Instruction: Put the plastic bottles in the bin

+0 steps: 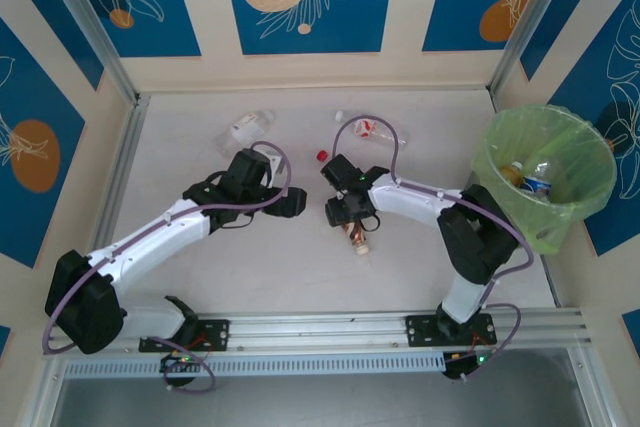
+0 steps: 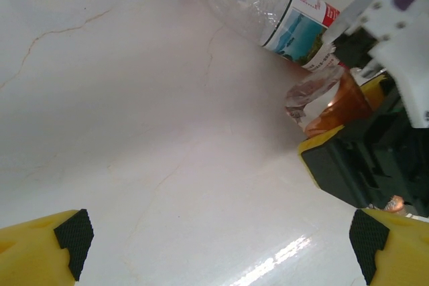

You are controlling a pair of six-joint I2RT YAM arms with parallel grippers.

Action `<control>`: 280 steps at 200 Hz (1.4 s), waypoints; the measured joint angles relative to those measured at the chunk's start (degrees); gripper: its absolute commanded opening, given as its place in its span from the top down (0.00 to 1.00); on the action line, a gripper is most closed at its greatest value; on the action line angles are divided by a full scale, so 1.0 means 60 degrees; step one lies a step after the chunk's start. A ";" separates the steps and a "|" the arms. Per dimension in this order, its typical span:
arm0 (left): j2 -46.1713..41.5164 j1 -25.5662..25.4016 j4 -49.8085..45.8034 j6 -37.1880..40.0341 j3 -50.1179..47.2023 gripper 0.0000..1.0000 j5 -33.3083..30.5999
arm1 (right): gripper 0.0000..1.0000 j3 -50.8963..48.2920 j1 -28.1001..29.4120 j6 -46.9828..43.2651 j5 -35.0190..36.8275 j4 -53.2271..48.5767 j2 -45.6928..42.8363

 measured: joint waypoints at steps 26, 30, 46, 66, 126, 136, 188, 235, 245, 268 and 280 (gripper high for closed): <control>0.0000 0.0000 0.0277 -0.0419 0.0000 0.00 0.0095 | 0.49 0.0033 -0.0011 -0.0007 -0.0044 0.0036 -0.0656; 0.0000 0.0000 0.0357 -0.0466 0.0000 0.00 0.0117 | 0.50 0.0040 -0.0015 -0.0007 -0.0073 0.0051 -0.0765; -0.0004 0.0000 0.0758 -0.0517 -0.0025 0.00 0.0189 | 0.50 0.0047 -0.0109 -0.0033 -0.0186 0.0186 -0.1137; -0.0007 0.0000 0.1067 -0.0386 -0.0076 0.00 0.0401 | 0.50 0.0084 -0.0306 -0.0073 -0.0368 0.0361 -0.1570; -0.0018 -0.0004 0.1996 0.1002 -0.0015 0.00 0.2313 | 0.51 0.0535 -0.1377 -0.0186 -0.1071 0.0750 -0.2703; 0.0000 -0.0004 0.2080 0.1217 0.0080 0.00 0.2557 | 0.51 0.0623 -0.1537 -0.0219 -0.1169 0.0878 -0.2874; 0.0266 -0.0022 0.3064 0.1570 0.0368 0.00 0.2954 | 0.53 0.0721 -0.2178 -0.0288 -0.1333 0.1719 -0.3548; 0.0459 -0.0055 0.3093 0.1861 0.0885 0.00 0.2280 | 0.53 0.0692 -0.3133 -0.0273 -0.1559 0.2681 -0.4280; 0.0470 -0.0058 0.3111 0.2011 0.0951 0.00 0.2295 | 0.53 0.0692 -0.3351 -0.0273 -0.1621 0.2696 -0.4437; 0.0539 -0.0058 0.3140 0.2401 0.0973 0.00 0.2452 | 0.53 0.0699 -0.3836 -0.0306 -0.1676 0.2681 -0.4805; 0.0608 -0.0058 0.3202 0.2572 0.0969 0.00 0.2565 | 0.53 0.0739 -0.4105 -0.0368 -0.1727 0.2659 -0.5045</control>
